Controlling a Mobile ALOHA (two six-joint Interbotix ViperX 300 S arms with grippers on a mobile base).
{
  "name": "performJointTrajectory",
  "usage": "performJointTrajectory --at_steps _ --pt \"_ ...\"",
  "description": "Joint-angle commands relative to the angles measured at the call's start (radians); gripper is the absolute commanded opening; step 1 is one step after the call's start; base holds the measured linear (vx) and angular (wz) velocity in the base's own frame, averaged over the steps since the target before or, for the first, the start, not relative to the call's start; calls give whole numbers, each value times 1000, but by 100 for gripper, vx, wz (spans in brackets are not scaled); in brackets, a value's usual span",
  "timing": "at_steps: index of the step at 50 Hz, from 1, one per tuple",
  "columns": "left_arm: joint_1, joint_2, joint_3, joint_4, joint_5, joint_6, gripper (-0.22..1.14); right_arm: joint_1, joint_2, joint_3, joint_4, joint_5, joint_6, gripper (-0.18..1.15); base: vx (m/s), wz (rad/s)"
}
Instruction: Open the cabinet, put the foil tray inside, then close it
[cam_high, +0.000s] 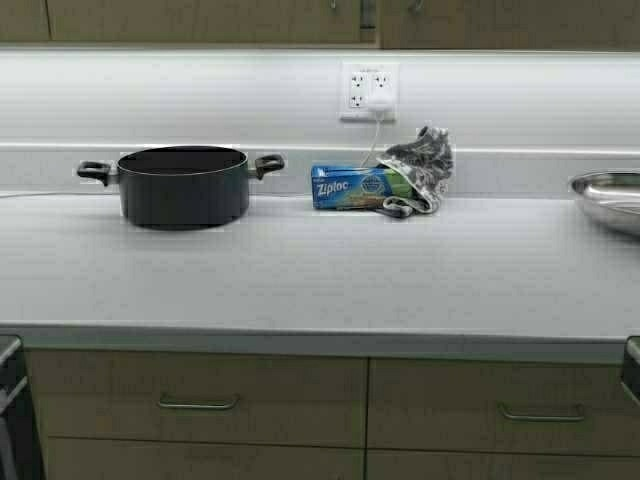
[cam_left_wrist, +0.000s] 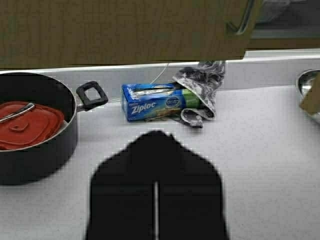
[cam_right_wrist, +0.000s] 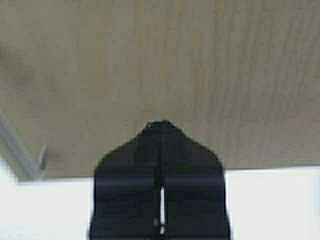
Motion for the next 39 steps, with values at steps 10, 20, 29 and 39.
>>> performJointTrajectory --at_steps 10,20,29,39 --pt "-2 -14 -17 -2 -9 2 4 -3 -230 167 2 14 -6 7 2 2" --pt "-3 -9 -17 -2 -12 5 4 -2 -337 261 2 14 -6 7 2 0" --pt "-3 -8 -17 -2 -12 5 4 -3 -351 279 2 20 -6 7 0 0" --pt "-2 -8 -15 -2 -12 5 4 -3 -351 287 2 20 -6 7 0 0"
